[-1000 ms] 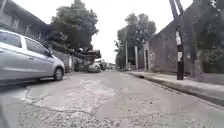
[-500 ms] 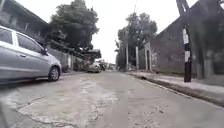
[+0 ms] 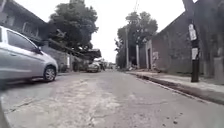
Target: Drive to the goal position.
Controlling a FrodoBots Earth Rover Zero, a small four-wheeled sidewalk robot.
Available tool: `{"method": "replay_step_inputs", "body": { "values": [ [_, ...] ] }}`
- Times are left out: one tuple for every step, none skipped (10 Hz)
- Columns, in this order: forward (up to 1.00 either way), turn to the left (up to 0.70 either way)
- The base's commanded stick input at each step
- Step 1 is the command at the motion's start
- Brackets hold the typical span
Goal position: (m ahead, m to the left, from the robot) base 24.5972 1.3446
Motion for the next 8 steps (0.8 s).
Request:
{"method": "replay_step_inputs", "body": {
  "values": [
    [0.70,0.00],
    [0.70,0.00],
    [0.70,0.00],
    [0.70,0.00],
    [0.70,0.00],
    [0.70,0.00],
    [0.70,0.00],
    [0.70,0.00]
  ]
}}
